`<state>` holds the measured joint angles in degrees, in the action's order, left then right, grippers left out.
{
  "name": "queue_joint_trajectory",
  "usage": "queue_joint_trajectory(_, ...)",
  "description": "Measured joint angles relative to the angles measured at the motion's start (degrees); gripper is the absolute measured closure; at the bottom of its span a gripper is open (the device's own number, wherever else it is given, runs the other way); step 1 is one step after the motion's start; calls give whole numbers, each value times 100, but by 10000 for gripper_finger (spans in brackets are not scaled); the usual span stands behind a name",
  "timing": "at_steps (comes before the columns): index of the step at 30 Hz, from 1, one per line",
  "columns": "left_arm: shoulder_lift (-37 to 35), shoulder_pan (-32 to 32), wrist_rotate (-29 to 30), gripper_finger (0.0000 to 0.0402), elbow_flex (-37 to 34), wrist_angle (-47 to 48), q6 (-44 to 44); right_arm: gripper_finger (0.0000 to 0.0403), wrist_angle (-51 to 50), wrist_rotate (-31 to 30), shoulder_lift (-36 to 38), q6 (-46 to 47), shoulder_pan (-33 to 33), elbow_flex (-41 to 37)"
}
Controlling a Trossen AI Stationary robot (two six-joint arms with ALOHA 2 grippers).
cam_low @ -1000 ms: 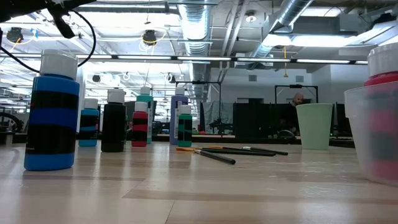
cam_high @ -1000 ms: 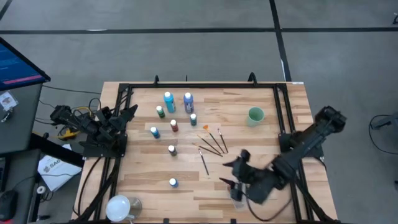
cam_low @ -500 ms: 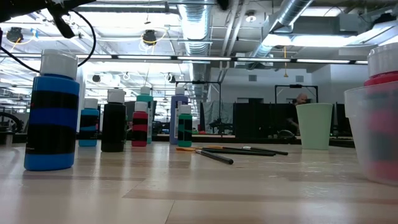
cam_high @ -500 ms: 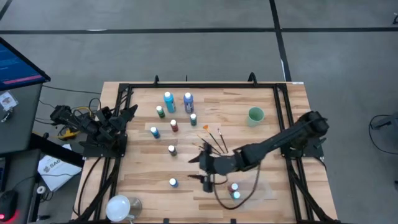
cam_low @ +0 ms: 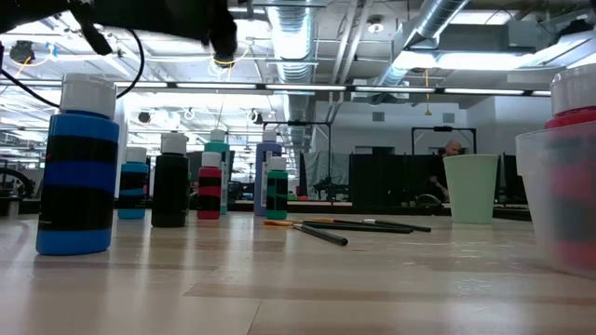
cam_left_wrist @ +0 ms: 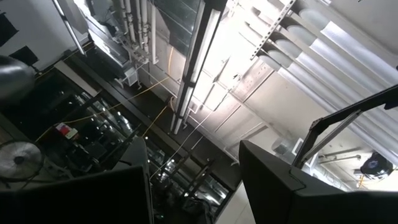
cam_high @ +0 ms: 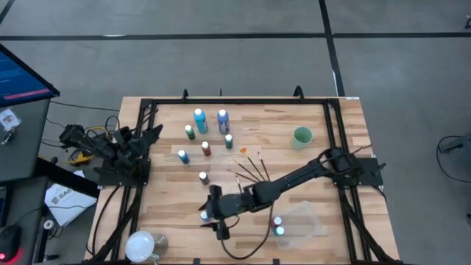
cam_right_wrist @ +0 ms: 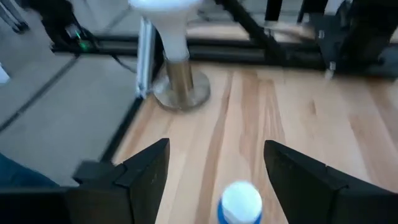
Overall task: Pick & Place Paint Supplies
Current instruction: Put the blue paint bottle into the transparent bin
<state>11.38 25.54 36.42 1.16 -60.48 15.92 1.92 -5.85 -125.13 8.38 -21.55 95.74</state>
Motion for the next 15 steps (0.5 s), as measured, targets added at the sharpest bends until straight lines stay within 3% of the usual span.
queue_joint_trajectory(7, -2, 0, -103, 270, 0, -1, 0, 147, -13, -2, -446, 48, 32, 202)
queue_joint_trajectory(15, -2, 0, -179, 270, 0, -1, 107, 147, -295, -22, -456, 325, 126, 202)
